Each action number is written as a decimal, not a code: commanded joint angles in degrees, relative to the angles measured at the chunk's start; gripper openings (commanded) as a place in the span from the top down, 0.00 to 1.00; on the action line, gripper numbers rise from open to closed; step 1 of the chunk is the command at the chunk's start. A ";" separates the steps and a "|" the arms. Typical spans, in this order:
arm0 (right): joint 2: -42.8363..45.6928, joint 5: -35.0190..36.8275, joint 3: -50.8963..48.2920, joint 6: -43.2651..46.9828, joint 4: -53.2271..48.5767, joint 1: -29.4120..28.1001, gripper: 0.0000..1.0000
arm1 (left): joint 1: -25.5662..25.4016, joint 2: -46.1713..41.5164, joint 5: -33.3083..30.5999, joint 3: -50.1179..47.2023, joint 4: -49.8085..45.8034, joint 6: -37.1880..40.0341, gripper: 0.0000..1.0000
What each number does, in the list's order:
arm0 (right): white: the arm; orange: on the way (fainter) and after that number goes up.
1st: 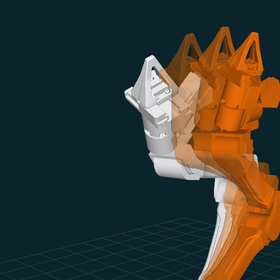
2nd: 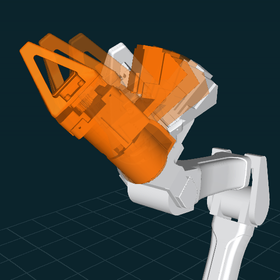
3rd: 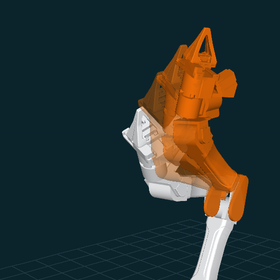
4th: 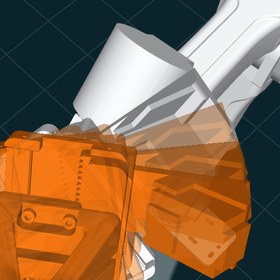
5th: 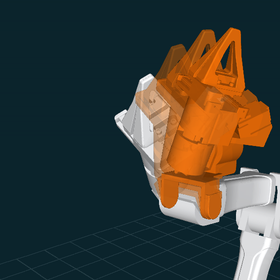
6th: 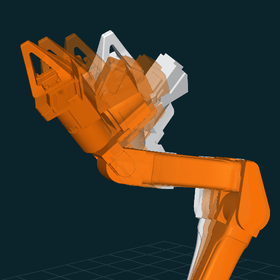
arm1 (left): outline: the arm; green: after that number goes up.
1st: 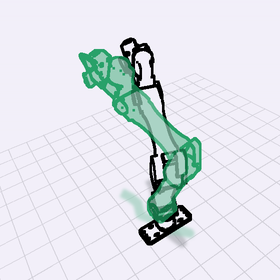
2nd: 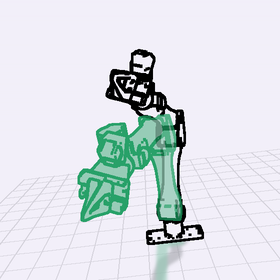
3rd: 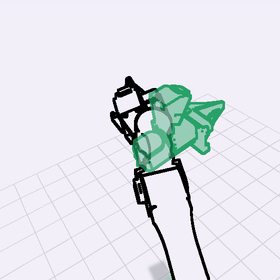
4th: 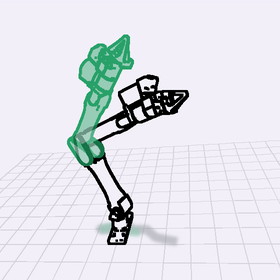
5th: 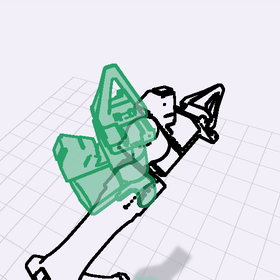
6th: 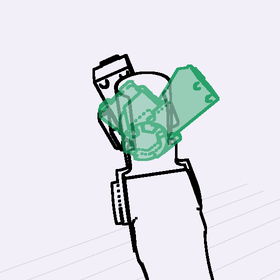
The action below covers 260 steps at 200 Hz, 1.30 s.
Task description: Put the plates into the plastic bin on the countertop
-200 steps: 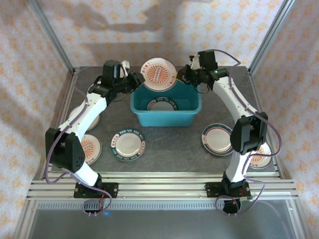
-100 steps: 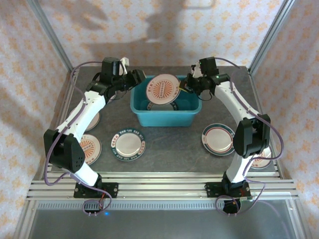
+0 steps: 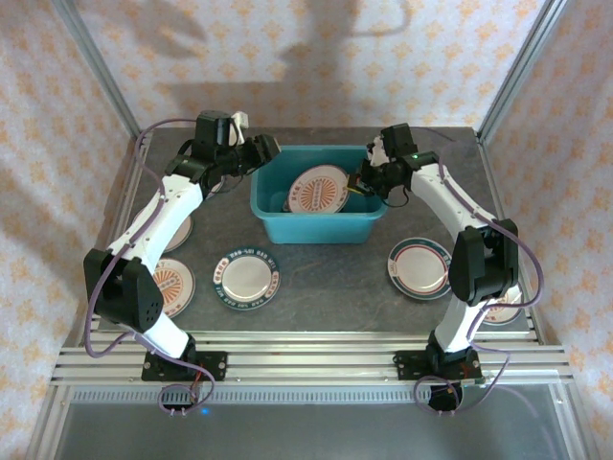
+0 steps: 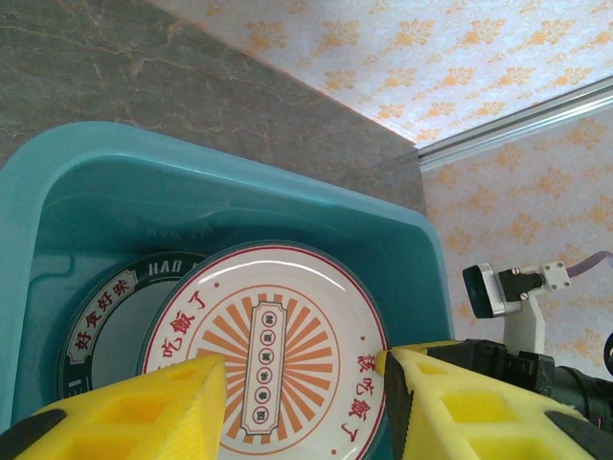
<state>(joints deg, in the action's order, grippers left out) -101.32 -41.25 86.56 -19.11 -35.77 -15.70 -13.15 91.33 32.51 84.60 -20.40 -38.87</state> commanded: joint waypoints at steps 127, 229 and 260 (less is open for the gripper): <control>-4.18 4.76 7.75 4.97 -8.36 -2.28 1.00 | -0.13 1.82 -1.84 1.79 -2.31 3.23 0.53; -8.14 14.18 15.26 5.86 -17.31 -5.19 1.00 | -0.15 3.45 -3.57 4.25 -6.87 7.23 0.53; -9.72 14.99 16.65 6.02 -19.10 -5.98 1.00 | -0.10 3.84 -4.13 4.77 -7.79 9.60 0.53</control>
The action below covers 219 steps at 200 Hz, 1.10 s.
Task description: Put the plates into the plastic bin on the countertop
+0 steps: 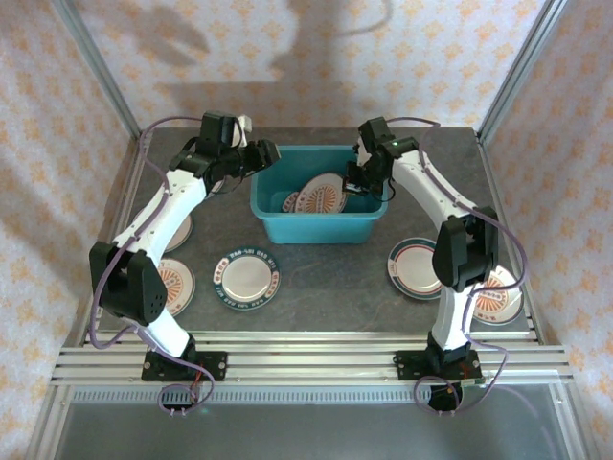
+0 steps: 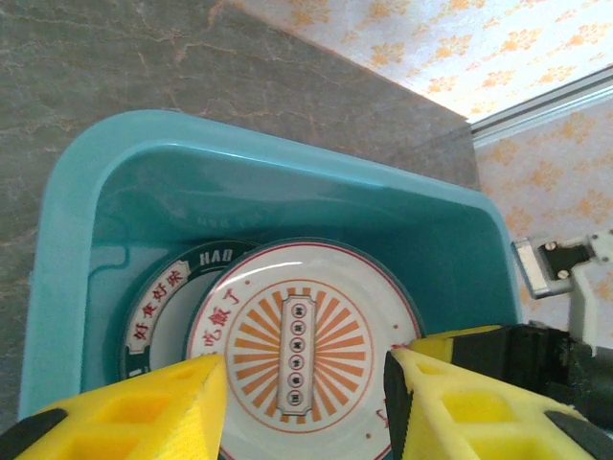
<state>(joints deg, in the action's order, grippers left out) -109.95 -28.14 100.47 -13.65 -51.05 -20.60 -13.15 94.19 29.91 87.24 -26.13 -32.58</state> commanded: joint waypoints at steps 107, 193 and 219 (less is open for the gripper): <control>-6.05 5.61 6.45 0.72 -7.95 -2.31 1.00 | 0.38 1.90 -1.59 1.35 -1.82 4.58 0.53; -8.51 8.89 8.15 1.14 -9.26 -2.71 1.00 | 0.88 2.49 -1.35 1.26 -1.46 4.83 0.53; -9.31 9.06 8.25 1.09 -8.47 -2.76 1.00 | 0.90 2.67 -1.25 1.18 -1.23 4.63 0.53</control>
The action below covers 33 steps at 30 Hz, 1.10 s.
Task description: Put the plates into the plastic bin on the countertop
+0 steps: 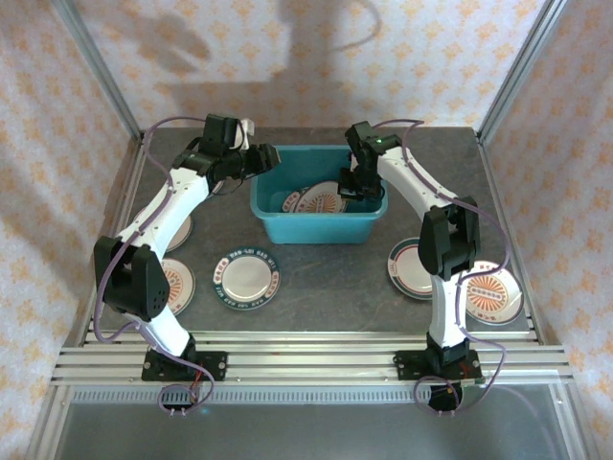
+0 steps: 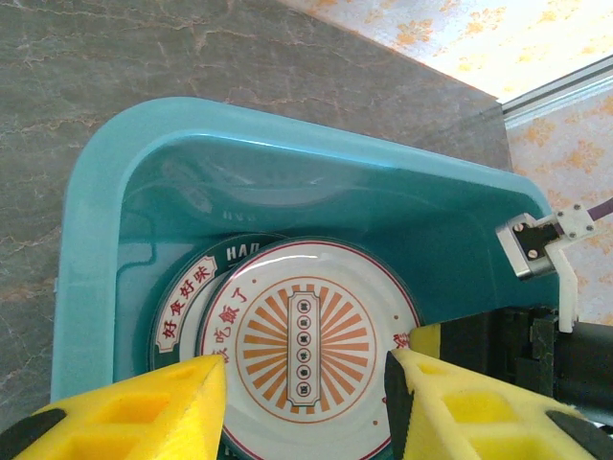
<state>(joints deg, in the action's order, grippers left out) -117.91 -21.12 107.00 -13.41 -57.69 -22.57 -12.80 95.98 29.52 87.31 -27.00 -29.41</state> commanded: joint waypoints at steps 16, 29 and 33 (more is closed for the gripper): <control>-3.50 4.69 1.67 0.50 -0.76 -0.79 0.95 | 0.65 0.88 -1.13 0.15 -0.34 0.26 0.53; -5.07 5.35 2.21 0.76 -0.34 -0.78 0.86 | 0.67 0.87 -1.52 0.23 -1.01 -0.46 0.53; -5.40 5.30 2.50 0.70 -0.05 -0.73 0.82 | 0.86 0.65 -1.66 0.15 -1.29 -0.87 0.53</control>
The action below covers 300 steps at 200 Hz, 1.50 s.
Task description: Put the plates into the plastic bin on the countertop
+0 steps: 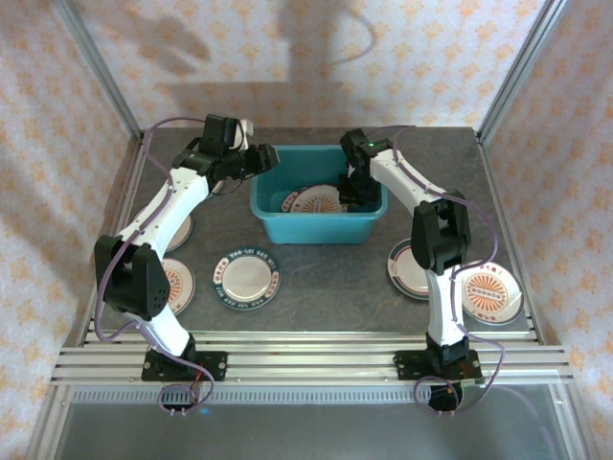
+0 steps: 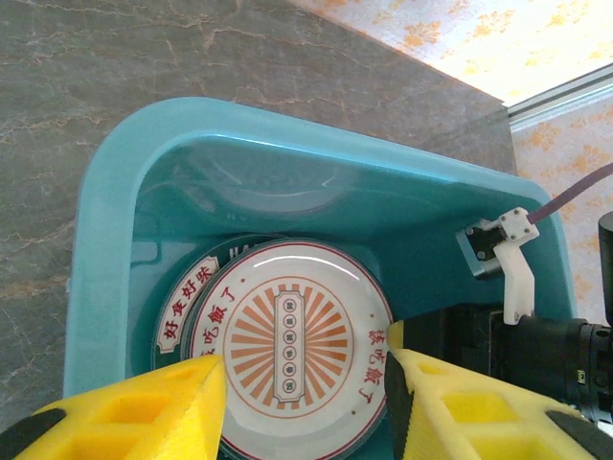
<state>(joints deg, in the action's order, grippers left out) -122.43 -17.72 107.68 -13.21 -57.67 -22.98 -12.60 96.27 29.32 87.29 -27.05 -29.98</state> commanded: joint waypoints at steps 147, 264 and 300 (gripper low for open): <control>14.09 -0.47 0.32 3.58 1.98 -0.33 0.53 | 14.12 -5.73 -12.03 -6.85 -4.05 -12.50 0.45; 28.69 4.53 -5.50 3.14 5.06 0.67 0.46 | 15.22 1.91 -29.32 -20.96 13.24 -38.93 0.22; 31.90 6.52 -8.58 1.97 4.34 1.53 0.45 | 15.41 7.94 -29.57 -20.61 17.91 -44.32 0.21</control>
<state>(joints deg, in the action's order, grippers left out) -93.49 -14.66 100.95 -10.02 -53.54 -22.13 2.15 101.08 3.44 66.87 -14.70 -68.16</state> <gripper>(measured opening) 0.546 0.791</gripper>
